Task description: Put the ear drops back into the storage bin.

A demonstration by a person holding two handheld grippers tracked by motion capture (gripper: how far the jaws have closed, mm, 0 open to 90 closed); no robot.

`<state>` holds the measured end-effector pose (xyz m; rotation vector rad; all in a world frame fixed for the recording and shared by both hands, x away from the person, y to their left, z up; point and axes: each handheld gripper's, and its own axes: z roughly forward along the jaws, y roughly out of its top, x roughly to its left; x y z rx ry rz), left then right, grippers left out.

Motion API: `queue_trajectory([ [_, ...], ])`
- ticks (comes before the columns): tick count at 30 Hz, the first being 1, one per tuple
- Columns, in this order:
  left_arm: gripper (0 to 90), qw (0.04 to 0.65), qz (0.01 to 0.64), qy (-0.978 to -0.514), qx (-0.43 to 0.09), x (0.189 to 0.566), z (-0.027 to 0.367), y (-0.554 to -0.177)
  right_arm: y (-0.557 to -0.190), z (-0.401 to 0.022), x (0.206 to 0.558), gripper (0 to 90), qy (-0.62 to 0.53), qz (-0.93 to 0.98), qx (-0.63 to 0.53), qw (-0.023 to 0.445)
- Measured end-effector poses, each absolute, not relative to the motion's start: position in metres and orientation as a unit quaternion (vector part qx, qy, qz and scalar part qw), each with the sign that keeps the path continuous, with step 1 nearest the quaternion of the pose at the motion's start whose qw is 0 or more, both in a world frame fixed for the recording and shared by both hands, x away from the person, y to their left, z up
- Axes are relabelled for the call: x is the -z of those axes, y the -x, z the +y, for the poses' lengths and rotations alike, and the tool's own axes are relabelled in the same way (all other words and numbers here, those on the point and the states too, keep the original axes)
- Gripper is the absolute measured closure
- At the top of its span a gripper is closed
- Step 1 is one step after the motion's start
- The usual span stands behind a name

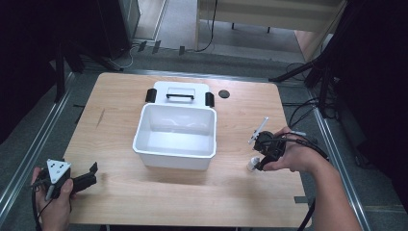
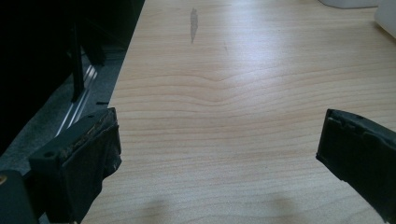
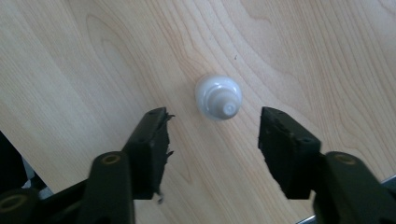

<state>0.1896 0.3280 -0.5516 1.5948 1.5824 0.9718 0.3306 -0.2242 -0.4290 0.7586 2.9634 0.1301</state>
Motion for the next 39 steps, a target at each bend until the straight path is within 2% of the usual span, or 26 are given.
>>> queue_trajectory([
  [1, 0.0, 0.34, 0.608, -0.613, -0.373, 0.552, 0.328, -0.19, -0.332, -0.223, 0.429, 45.7, -0.245, 0.968, -0.041, 0.039],
  [4, 0.0, 0.339, 0.607, -0.614, -0.373, 0.552, 0.328, -0.19, -0.336, -0.218, 0.432, 57.0, -0.243, 0.969, -0.03, 0.033],
  [14, 0.0, 0.342, 0.607, -0.613, -0.373, 0.552, 0.328, -0.19, -0.343, -0.21, 0.445, 67.4, -0.237, 0.971, -0.005, 0.035],
  [18, 0.0, 0.342, 0.609, -0.611, -0.373, 0.552, 0.329, -0.19, -0.344, -0.21, 0.446, 67.7, -0.238, 0.971, -0.008, 0.034],
  [22, 0.0, 0.342, 0.609, -0.611, -0.373, 0.552, 0.329, -0.19, -0.344, -0.212, 0.45, 64.3, -0.239, 0.97, -0.004, 0.036],
  [25, 0.0, 0.341, 0.608, -0.613, -0.373, 0.552, 0.328, -0.19, -0.344, -0.212, 0.452, 68.0, -0.242, 0.97, -0.011, 0.033],
  [39, 0.0, 0.34, 0.606, -0.614, -0.374, 0.552, 0.328, -0.19, -0.345, -0.212, 0.452, 71.7, -0.241, 0.97, -0.012, 0.032],
])
